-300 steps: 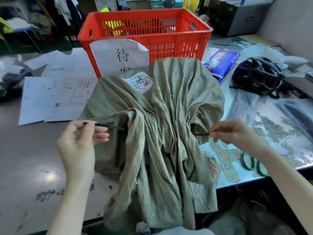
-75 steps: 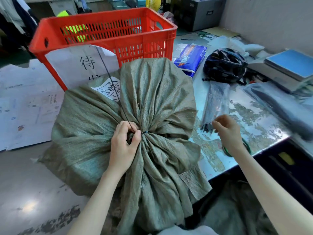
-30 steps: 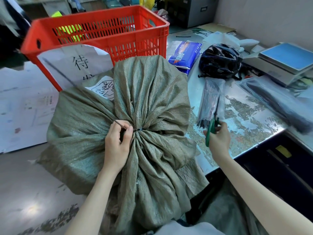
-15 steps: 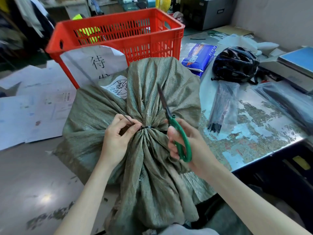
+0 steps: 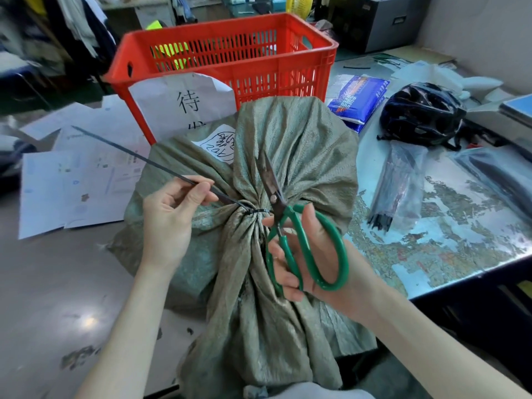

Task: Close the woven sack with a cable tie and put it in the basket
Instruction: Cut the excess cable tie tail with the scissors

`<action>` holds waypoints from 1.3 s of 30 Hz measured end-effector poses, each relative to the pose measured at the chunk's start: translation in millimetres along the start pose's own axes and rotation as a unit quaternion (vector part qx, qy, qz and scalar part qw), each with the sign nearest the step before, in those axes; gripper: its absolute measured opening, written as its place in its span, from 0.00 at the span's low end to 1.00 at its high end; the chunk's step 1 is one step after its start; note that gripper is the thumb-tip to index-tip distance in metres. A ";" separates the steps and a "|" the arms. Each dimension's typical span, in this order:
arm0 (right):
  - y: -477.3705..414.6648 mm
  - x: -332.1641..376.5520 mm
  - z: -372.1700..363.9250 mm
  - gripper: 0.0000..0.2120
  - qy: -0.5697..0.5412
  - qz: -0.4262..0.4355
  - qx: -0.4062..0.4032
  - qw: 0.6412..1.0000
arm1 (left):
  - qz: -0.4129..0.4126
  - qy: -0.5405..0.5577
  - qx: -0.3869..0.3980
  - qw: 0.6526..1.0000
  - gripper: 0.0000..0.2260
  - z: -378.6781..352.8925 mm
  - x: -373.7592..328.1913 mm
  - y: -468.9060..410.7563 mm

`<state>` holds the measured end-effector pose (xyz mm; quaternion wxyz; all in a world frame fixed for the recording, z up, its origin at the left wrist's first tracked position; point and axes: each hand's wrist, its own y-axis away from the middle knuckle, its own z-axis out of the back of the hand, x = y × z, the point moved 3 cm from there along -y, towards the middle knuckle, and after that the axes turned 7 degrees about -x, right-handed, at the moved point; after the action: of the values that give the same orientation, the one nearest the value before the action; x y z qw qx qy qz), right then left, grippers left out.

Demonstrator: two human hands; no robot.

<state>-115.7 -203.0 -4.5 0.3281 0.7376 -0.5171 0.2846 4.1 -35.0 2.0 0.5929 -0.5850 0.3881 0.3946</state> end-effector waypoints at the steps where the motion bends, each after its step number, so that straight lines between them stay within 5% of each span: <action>1: -0.1 -2.5 -1.6 0.38 0.000 -0.012 0.010 1.000 | -0.002 0.003 -0.005 1.000 0.04 1.1 -1.4 -0.7; 13: -1.3 -25.5 10.9 0.39 -0.061 -0.143 0.147 0.977 | 0.010 0.071 -0.053 0.996 0.06 3.4 -6.6 -3.4; 18: -6.8 -31.2 14.2 0.45 -0.063 -0.151 0.117 0.980 | 0.025 0.094 -0.057 0.994 0.06 0.2 -5.0 -0.7; 39: -30.5 -34.6 -1.2 0.39 -0.111 -0.092 0.026 0.989 | 0.008 0.126 -0.050 0.991 0.12 -9.3 -21.5 14.8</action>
<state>-97.3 -174.5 -35.8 0.2743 0.8170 -0.4732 0.1828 -17.9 -44.5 16.0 0.5066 -0.6556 0.4440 0.3413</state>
